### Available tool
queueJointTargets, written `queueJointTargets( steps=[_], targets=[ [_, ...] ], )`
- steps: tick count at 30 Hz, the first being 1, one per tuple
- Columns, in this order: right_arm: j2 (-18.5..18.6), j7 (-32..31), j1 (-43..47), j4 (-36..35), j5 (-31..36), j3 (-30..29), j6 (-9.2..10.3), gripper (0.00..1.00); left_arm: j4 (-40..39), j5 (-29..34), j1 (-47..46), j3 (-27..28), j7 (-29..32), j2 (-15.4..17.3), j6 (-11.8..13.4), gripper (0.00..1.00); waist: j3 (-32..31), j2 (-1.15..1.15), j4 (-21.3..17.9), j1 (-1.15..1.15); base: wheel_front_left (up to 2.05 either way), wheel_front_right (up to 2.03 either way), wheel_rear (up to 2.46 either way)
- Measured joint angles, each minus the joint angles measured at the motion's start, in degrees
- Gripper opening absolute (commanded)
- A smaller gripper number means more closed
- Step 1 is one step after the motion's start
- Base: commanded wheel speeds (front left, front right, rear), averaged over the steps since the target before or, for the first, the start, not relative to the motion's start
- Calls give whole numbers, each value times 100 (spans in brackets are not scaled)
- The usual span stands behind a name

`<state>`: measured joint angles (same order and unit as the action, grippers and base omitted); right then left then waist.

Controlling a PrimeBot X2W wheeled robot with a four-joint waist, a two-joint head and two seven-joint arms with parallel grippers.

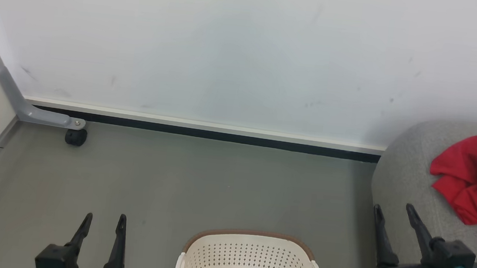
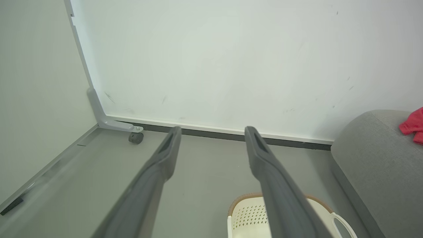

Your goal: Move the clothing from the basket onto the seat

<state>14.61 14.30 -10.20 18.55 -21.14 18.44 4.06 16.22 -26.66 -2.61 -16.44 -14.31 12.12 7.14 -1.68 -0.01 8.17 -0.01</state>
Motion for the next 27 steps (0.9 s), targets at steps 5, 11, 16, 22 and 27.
queueJointTargets(
  steps=[5, 11, 16, 22, 27],
  targets=[
    [-30, 0, 482, -411, 52, -48, 105, 100, -241, 177, 172, 67, 0, -58, -1, 100, -86, 0, 122, 0, 0, 0, 0],
    [-55, 0, 893, -730, 79, -120, 179, 100, -431, 266, 275, 114, 0, -105, -1, 100, -95, 0, 149, 1, 0, 0, 0],
    [-120, -1, 1143, -962, 188, -172, 227, 100, -578, 327, 474, 297, 0, -125, 0, 100, -100, 1, 101, 1, 0, 0, 0],
    [-145, 0, 1346, -1215, 274, -254, 256, 100, -720, 376, 567, 341, 0, -152, 0, 100, -99, 1, -38, 1, 0, 0, 0],
    [-158, 0, 1467, -1368, 312, -380, 277, 100, -770, 504, 572, 380, 0, -175, 0, 100, -83, 1, -150, 1, 0, 0, 0]
  ],
)
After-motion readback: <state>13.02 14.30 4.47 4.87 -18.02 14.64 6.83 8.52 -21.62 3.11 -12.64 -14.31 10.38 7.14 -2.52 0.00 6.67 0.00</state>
